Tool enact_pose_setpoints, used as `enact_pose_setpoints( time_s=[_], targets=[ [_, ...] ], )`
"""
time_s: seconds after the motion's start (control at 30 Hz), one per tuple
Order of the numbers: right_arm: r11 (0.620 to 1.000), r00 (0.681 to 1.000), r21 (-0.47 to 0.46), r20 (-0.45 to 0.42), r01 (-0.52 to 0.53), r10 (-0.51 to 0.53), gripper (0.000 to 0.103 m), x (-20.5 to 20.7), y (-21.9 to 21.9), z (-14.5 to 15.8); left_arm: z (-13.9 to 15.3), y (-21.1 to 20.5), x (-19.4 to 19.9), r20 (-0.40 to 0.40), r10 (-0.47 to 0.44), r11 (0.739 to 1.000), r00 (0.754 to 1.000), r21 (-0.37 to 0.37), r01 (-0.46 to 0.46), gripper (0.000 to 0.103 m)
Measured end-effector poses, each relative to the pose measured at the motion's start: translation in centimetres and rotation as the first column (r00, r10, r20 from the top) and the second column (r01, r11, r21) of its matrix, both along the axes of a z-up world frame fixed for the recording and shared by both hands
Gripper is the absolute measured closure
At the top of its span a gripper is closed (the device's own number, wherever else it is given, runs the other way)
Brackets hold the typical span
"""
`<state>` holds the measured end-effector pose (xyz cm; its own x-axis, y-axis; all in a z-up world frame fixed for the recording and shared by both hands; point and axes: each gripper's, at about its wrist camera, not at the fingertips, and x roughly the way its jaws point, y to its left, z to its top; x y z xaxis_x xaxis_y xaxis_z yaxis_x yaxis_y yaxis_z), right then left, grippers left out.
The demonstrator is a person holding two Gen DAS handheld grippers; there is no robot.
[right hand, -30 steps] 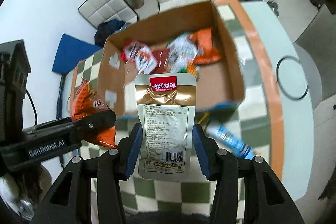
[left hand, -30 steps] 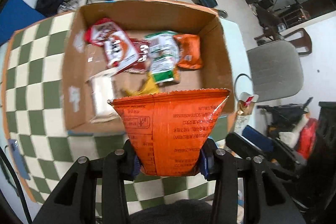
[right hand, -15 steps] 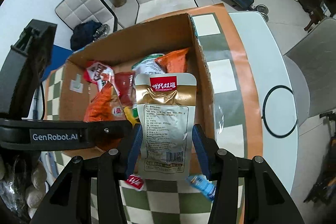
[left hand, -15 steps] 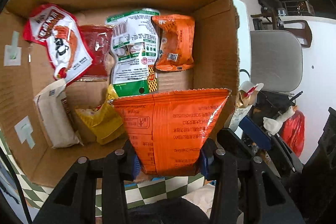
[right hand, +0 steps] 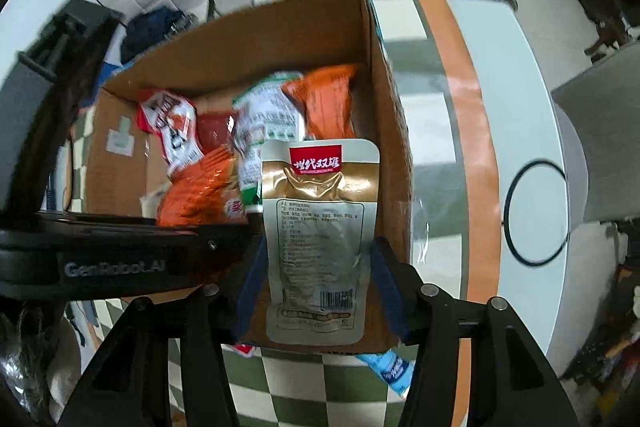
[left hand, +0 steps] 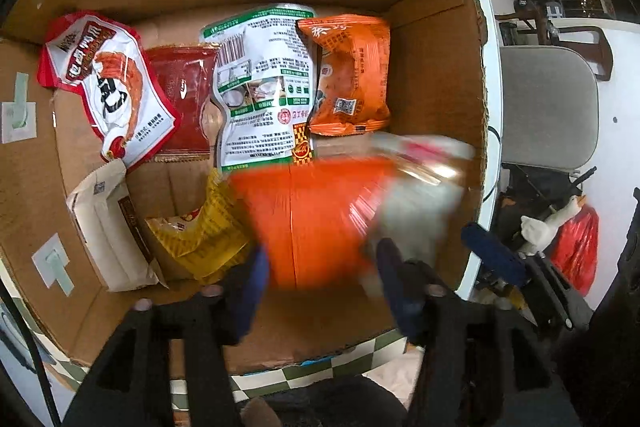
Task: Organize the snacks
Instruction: 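Carry the orange bag and gold-white pouch into the box and open both grippers, then move both grippers back over the last snacks beside the milk carton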
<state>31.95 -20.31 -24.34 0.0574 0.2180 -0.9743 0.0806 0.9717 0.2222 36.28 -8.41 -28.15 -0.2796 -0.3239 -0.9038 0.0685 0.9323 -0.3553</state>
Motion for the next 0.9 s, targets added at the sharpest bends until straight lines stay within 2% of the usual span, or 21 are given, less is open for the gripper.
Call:
enact_pose_setpoints(
  time_s=[0.03, 0.17, 0.37, 0.57, 0.7, 0.77, 0.9],
  targets=[
    [1.0, 1.0, -0.006, -0.003, -0.002, 0.002, 0.032, 0.0, 0.0, 0.0, 0.2, 0.0, 0.0, 0.007, -0.003, 1.0, 1.0, 0.001, 0.003, 0.047],
    [1.0, 1.0, -0.02, 0.001, -0.006, 0.006, 0.028, -0.2, -0.1, 0.3, 1.0, 0.0, -0.3, 0.023, -0.009, 1.0, 1.0, 0.011, 0.009, 0.047],
    [1.0, 1.0, -0.026, 0.008, 0.003, -0.003, 0.017, -0.6, -0.5, 1.1, 2.8, 0.5, -0.9, 0.07, -0.015, 1.0, 0.997, 0.023, 0.013, 0.047],
    [0.999, 0.999, -0.04, 0.043, -0.007, 0.009, 0.016, -1.3, -0.3, 2.9, 5.7, 1.2, -2.2, 0.189, -0.02, 0.998, 0.982, 0.069, 0.007, 0.047],
    [0.999, 0.997, -0.03, 0.079, -0.018, 0.021, 0.015, -2.4, -0.1, 4.7, 8.7, 2.0, -4.3, 0.333, -0.03, 0.99, 0.942, 0.138, -0.018, 0.047],
    [0.999, 0.995, -0.024, 0.099, -0.024, 0.026, 0.014, -3.5, -0.1, 5.5, 10.2, 2.9, -6.2, 0.411, -0.027, 0.985, 0.911, 0.169, -0.047, 0.047],
    [0.999, 0.993, -0.003, 0.115, -0.039, 0.039, 0.014, -6.2, -0.4, 6.4, 11.0, 4.1, -10.4, 0.487, -0.049, 0.971, 0.872, 0.227, -0.072, 0.047]
  ],
)
